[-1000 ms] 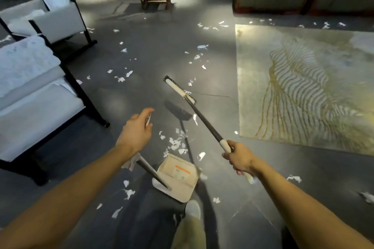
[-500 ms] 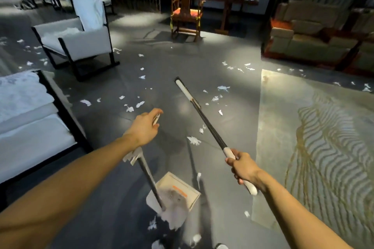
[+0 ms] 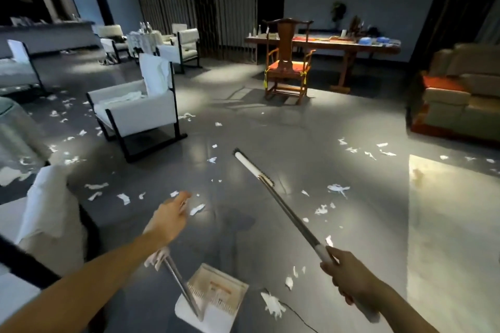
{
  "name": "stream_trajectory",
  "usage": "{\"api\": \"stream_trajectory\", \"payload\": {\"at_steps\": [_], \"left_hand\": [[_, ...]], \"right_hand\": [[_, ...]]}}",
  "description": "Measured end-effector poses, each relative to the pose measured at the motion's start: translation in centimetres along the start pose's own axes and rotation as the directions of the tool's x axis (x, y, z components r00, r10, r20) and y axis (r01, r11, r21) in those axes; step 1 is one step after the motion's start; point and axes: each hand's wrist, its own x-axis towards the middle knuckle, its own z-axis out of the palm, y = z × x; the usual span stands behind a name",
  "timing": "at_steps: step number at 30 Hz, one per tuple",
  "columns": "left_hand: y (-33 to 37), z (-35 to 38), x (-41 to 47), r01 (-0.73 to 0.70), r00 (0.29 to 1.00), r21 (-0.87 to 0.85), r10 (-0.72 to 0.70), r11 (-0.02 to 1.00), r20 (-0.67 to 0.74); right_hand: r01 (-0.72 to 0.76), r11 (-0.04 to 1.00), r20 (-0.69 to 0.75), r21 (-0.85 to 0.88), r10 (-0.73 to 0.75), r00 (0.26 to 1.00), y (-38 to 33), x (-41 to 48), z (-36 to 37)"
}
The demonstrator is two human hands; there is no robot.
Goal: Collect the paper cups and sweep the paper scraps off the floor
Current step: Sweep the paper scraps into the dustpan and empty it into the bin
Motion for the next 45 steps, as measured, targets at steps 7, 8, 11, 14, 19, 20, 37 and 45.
{"api": "stream_trajectory", "payload": {"at_steps": [7, 8, 11, 14, 19, 20, 37, 45], "left_hand": [[-0.5, 0.0, 18.4, 0.034, 0.982, -0.083, -0.049, 0.996, -0.185], [-0.8, 0.1, 21.2, 0.041, 0.977, -0.107, -0.063, 0.993, -0.206], [-0.9, -0.2, 30.1, 0.053, 0.971, -0.167, -0.089, 0.985, -0.221], [0.2, -1.3, 39.1, 0.044, 0.971, -0.139, -0.075, 0.989, -0.227], [3.5, -2.1, 54.4, 0.005, 0.980, -0.092, -0.023, 0.996, -0.199], [4.0, -1.7, 57.4, -0.001, 0.981, -0.088, -0.016, 0.996, -0.193], [9.7, 0.4, 108.3, 0.183, 0.944, -0.075, -0.196, 0.980, -0.264], [7.4, 2.3, 134.2, 0.142, 0.934, -0.114, -0.172, 0.983, -0.313]], "right_hand": [[0.040, 0.999, 0.039, -0.020, -0.039, 0.998, -7.1, 20.9, -3.1], [0.044, 0.999, 0.042, -0.028, -0.043, 0.998, -8.4, 24.4, -3.2], [0.055, 0.998, 0.025, -0.022, -0.055, 0.998, -13.7, 34.4, -3.5], [0.091, 0.995, 0.003, -0.051, -0.091, 0.996, -19.6, 43.4, -4.5], [0.130, 0.980, 0.029, -0.153, -0.127, 0.991, -27.2, 57.7, -8.5], [0.132, 0.977, 0.030, -0.166, -0.129, 0.991, -28.4, 60.8, -9.4], [0.187, 0.954, 0.160, -0.233, -0.152, 0.975, -51.3, 111.7, -24.6], [0.243, 0.926, 0.201, -0.287, -0.190, 0.961, -63.0, 136.8, -24.7]]}}
